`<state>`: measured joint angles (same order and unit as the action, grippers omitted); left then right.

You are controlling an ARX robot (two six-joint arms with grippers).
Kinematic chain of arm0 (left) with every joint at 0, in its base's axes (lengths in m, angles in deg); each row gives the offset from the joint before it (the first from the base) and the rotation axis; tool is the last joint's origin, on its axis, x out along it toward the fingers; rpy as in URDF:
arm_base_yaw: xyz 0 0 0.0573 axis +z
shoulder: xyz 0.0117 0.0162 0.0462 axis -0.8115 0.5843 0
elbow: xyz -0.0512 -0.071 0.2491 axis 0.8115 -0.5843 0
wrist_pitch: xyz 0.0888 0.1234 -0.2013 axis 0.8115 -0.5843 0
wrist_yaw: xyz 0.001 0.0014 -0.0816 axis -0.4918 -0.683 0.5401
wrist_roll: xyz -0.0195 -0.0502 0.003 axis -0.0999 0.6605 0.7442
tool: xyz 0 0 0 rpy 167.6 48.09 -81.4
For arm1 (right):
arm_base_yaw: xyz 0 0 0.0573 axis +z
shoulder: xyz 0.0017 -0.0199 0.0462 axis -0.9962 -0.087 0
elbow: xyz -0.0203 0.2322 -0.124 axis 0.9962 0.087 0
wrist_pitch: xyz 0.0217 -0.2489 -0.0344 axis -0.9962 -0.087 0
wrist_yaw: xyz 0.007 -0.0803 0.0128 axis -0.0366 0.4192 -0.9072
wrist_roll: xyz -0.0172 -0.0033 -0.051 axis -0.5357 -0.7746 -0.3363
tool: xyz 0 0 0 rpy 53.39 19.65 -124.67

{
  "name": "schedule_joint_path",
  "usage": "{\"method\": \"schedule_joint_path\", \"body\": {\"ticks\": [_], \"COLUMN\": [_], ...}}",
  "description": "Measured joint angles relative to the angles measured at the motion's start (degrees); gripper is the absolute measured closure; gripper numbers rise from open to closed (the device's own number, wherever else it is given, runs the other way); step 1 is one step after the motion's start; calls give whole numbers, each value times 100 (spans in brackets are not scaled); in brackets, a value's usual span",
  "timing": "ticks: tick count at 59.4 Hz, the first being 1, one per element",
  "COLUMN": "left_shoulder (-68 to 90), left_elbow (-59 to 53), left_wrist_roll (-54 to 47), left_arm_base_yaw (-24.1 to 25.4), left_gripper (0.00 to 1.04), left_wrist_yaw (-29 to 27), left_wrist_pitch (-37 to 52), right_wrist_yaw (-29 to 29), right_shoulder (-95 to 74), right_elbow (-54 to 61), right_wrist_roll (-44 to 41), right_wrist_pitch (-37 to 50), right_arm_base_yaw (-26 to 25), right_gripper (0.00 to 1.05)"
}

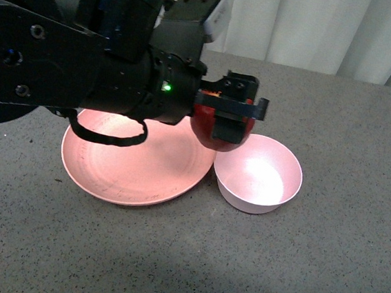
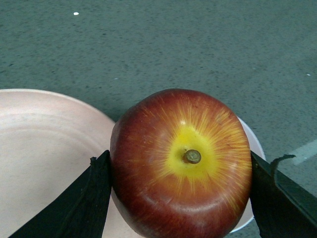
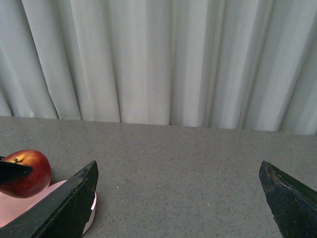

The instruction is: Move apple from plate to bowl

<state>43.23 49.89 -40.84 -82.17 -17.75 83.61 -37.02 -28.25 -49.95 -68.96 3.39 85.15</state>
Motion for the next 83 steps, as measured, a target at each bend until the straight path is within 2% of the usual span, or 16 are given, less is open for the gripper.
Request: {"method": "schedule_joint_path", "body": {"ticks": [16,59,69,77,83], "left_shoulder": [157,879,883,675,146], "left_elbow": [129,321,310,11,-452], "left_wrist_roll": [68,131,109,190,378], "left_arm_base_yaw": [-374,-686,-678,-603,-470], "left_gripper": [35,35,5,7,7], "left_wrist_yaw": [-114,-269,-310,-404,-719], "left_wrist_pitch": [15,125,249,560,981], "right_wrist_yaw": [0,0,0,0,2], "right_shoulder": [0,0,0,0,0], "right_elbow": [0,0,0,0,0], "right_wrist_roll": [0,0,0,0,0], "right_wrist_pitch": [0,0,0,0,0], "right_arm_base_yaw": [0,0,0,0,0], "right_gripper": [9,9,9,9,9]}}
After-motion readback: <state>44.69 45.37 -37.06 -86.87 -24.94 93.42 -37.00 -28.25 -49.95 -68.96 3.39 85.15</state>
